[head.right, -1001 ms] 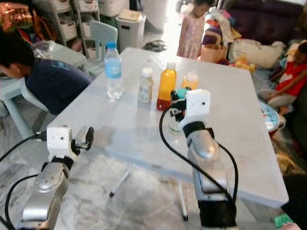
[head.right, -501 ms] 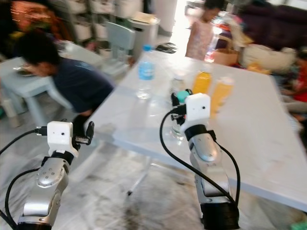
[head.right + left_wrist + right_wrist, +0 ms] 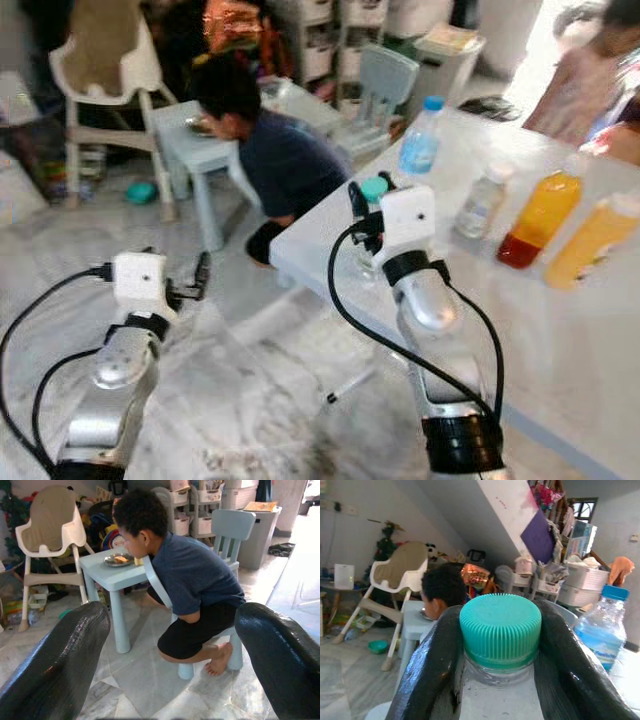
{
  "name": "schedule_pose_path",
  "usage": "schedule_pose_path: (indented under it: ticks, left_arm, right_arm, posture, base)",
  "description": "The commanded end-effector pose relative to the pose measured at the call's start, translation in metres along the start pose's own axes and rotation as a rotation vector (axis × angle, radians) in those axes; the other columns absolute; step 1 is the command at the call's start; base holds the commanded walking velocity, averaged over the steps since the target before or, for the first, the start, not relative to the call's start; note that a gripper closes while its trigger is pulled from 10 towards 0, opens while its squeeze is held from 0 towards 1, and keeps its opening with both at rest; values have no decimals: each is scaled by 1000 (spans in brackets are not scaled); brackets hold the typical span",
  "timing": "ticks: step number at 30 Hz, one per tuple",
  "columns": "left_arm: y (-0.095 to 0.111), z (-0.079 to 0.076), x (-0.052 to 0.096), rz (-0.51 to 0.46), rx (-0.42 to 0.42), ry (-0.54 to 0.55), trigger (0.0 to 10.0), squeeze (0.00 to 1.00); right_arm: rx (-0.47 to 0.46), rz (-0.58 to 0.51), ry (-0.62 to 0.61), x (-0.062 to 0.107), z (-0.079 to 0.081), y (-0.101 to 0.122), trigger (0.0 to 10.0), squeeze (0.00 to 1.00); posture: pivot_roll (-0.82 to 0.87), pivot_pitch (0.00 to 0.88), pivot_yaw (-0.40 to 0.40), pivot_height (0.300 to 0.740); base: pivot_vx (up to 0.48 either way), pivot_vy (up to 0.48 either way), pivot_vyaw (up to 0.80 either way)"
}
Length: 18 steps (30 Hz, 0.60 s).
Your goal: Restocking fridge
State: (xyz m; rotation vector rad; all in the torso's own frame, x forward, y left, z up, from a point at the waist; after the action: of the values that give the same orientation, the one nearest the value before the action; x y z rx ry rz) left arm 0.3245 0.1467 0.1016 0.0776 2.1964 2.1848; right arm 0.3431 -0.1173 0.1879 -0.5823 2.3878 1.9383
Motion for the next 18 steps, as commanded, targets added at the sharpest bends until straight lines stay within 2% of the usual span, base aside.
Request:
schedule_pose_path:
  ticks: [1,8,11,14,15,18]
  left_arm:
    - [0,7,0,0,-20,23,10000,0]
    - [1,11,-1,-6,-46,51,10000,0]
    - [0,27,2,-10,-83,141,10000,0]
    - [-1,31,4,-10,-82,158,10000,0]
    - [-3,38,9,-8,-94,193,10000,0]
    - [-4,49,18,-13,-116,247,10000,0]
  right_arm:
    - [-47,140,119,8,31,-37,10000,0]
    - [-55,118,134,7,34,-34,10000,0]
    - [-56,112,100,9,25,-35,10000,0]
    - [-53,111,90,10,22,-36,10000,0]
    - [-68,116,60,14,15,-40,10000,0]
    - [-125,96,41,20,11,-39,10000,0]
  posture:
    - [33,0,-25,740]
    - [32,0,-26,740]
    - [27,0,-23,740]
    - [26,0,-23,740]
    - [25,0,-21,740]
    - [24,0,-18,740]
  base:
    - [0,0,769]
    - [0,0,771]
    - [0,0,773]
    - [0,0,775]
    - [0,0,769]
    - [0,0,773]
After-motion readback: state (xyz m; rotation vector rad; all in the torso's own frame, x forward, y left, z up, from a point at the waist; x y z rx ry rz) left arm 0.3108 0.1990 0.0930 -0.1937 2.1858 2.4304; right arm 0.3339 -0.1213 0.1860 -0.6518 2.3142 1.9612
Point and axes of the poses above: a point about 5 cm out from each wrist's last joint towards the gripper, its own x axis pointing back from the gripper into the wrist, its own y axis along the axis of the wrist's last joint, z = x × y, the point moved 5 cm from there along -x, pointing out of the wrist towards the gripper, and after that the axes turned 5 degrees about x, right-handed, at the moved point
